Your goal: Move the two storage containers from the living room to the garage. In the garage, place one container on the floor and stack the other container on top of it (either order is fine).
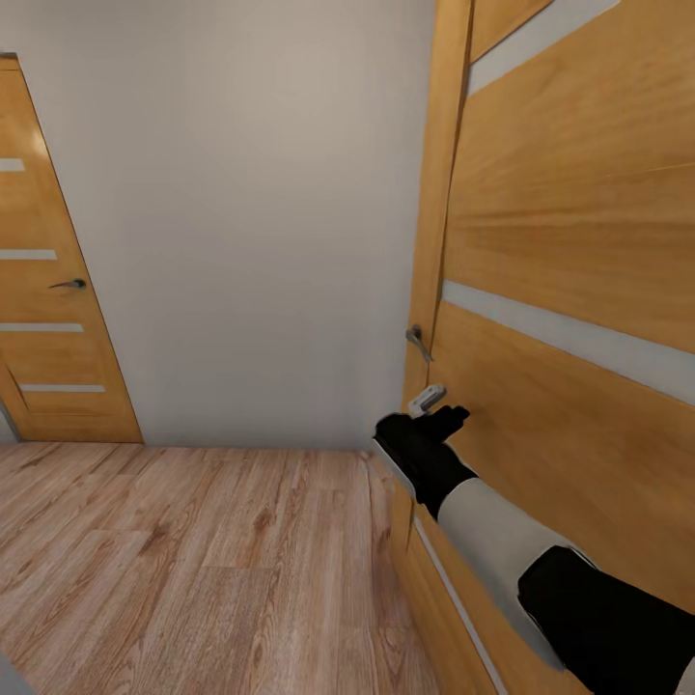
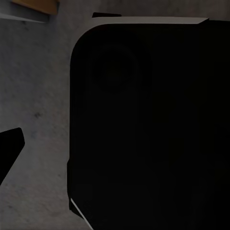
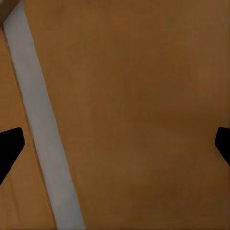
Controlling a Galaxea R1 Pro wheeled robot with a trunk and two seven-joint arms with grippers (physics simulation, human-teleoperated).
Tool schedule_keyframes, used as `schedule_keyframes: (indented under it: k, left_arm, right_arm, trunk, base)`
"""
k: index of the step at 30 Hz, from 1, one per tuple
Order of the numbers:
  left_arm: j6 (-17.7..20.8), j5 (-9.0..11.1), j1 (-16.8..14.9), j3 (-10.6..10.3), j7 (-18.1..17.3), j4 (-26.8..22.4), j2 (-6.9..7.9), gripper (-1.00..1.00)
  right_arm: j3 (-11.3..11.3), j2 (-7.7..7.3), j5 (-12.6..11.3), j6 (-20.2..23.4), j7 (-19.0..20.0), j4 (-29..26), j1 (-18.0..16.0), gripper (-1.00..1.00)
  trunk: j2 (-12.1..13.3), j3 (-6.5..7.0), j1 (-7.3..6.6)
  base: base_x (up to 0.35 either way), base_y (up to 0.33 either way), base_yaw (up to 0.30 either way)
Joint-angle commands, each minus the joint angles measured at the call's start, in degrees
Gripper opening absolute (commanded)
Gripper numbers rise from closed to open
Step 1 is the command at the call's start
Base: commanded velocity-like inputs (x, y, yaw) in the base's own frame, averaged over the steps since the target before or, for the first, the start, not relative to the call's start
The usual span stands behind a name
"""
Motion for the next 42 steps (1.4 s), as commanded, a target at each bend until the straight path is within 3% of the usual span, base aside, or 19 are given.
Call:
schedule_keyframes:
  k: [1,7,10,23,42]
  left_arm:
    - [-0.2,0.2,0.0,0.2,0.0,0.0,-0.02,1.0]
    - [-0.2,0.2,0.0,0.2,-0.1,0.0,-0.05,1.0]
    - [-0.2,0.1,0.0,0.2,-0.1,0.0,-0.04,1.0]
    - [-0.2,0.1,0.0,0.2,-0.1,0.0,-0.03,1.0]
    - [-0.2,0.2,0.0,0.2,-0.1,0.0,-0.03,1.0]
  right_arm:
    - [0.2,0.0,-1.3,0.1,-0.6,0.2,-0.4,1.0]
    - [0.2,0.0,-5.6,-4.0,-0.5,7.8,-4.0,1.0]
    - [0.3,-0.02,-6.6,-5.6,-0.3,10.5,-5.0,1.0]
    - [0.4,-3.04,-7.0,-5.8,-0.4,12.4,-7.7,1.0]
    - [0.7,-5.03,-6.6,-3.3,-0.8,15.1,-9.0,1.0]
  trunk:
    - [0.0,-0.06,0.0]
    - [0.0,-0.06,0.0]
    - [0.0,-0.06,0.0]
    - [0.0,-0.06,0.0]
    - [0.0,-0.06,0.0]
  base:
    - [0.0,0.0,0.0]
    - [0.0,0.0,0.0]
    - [0.0,0.0,0.0]
    - [0.0,0.0,0.0]
    - [0.0,0.0,0.0]
